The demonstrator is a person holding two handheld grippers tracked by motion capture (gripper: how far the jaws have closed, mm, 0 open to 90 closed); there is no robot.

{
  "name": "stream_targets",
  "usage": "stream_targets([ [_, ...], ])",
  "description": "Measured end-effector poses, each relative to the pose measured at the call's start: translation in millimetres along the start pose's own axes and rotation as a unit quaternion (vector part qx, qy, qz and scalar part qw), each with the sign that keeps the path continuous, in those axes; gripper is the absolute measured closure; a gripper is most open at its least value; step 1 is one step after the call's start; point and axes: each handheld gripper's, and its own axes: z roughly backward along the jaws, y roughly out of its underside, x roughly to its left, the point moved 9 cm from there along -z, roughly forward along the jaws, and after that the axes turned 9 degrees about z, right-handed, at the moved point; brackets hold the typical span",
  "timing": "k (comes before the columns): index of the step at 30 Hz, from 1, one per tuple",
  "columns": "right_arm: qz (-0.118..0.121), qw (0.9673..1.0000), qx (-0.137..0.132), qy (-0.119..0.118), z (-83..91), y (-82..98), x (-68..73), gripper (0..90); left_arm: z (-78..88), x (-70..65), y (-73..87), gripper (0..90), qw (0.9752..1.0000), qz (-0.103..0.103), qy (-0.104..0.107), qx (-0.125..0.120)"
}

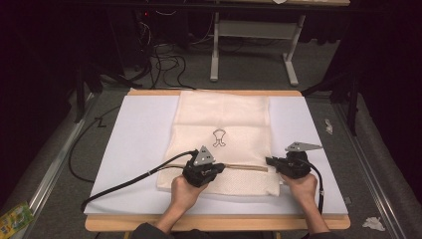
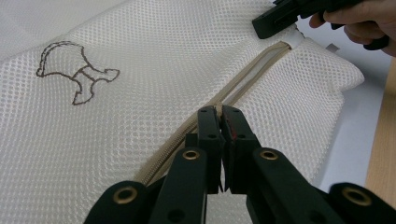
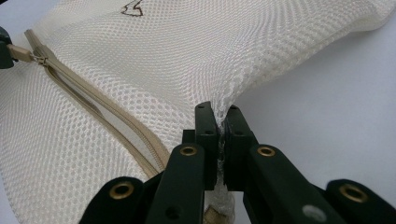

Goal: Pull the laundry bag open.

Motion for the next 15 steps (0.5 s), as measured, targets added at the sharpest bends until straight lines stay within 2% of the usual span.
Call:
stream_targets([
  [3, 0.001, 1.0000, 0.001, 0.003, 0.8, -0.7, -0.6, 88.2, 2.5, 2.0, 0.7, 87.1, 1.0000, -0.002, -0.006, 0.000],
  [9, 0.003, 1.0000, 0.004, 0.003, -0.4, 0.3, -1.4, 88.2, 7.1, 7.5, 4.4, 87.1, 0.9999, 0.011, -0.004, -0.004],
  [12, 0.003, 0.9999, 0.007, 0.006, -0.1, 0.0, -1.1, 88.2, 9.3, 9.1, 5.2, 87.1, 0.9999, 0.008, -0.010, -0.005],
  [15, 0.004, 0.9999, 0.007, 0.007, 0.3, -0.3, -1.9, 88.2, 12.3, 12.0, 6.2, 87.1, 0.9998, 0.014, -0.010, -0.009],
])
